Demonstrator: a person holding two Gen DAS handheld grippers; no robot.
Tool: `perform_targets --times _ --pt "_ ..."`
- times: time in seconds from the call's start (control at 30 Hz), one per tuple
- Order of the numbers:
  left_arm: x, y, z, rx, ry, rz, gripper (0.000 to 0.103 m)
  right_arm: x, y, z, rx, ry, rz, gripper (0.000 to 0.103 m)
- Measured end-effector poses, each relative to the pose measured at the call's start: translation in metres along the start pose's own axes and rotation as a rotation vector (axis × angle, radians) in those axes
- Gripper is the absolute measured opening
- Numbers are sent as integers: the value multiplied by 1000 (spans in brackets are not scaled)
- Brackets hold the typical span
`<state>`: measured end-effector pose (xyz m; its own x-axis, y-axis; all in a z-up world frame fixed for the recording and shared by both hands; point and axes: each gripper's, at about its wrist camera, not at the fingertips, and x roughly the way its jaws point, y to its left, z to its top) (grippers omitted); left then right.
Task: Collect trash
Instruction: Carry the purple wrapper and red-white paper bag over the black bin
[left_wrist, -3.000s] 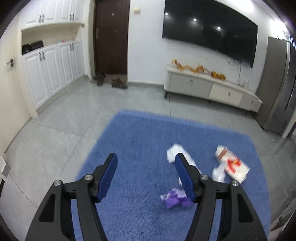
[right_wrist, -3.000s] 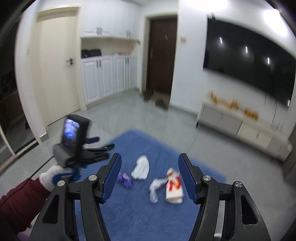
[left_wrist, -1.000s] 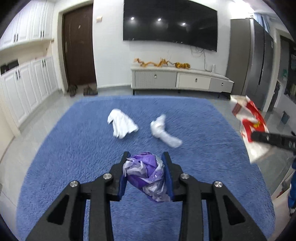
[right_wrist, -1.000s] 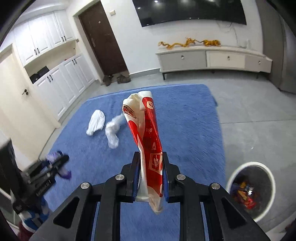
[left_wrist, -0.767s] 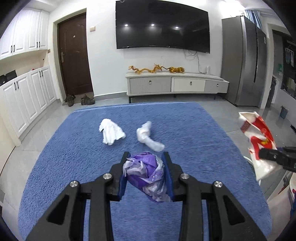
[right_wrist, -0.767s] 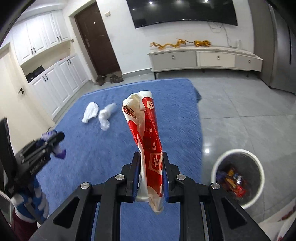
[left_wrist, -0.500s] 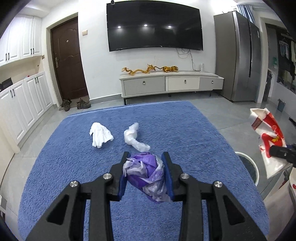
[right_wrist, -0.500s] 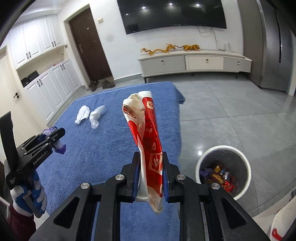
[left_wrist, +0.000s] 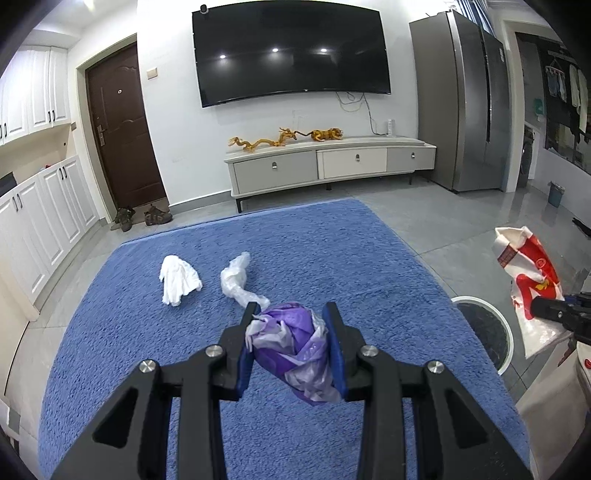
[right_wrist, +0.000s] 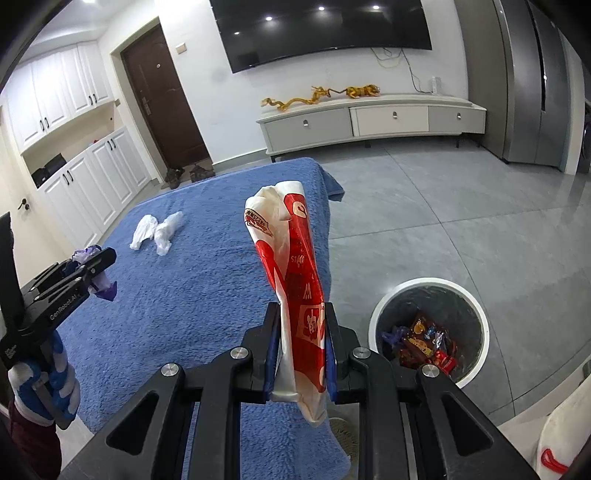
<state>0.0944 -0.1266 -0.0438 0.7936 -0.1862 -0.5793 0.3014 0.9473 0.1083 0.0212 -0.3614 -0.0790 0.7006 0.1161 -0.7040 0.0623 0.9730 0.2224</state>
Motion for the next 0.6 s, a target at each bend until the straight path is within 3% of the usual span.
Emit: perform_targets --times 0.6 --pt "15 -63 9 127 50 -84 33 7 -41 -5 75 0 -33 21"
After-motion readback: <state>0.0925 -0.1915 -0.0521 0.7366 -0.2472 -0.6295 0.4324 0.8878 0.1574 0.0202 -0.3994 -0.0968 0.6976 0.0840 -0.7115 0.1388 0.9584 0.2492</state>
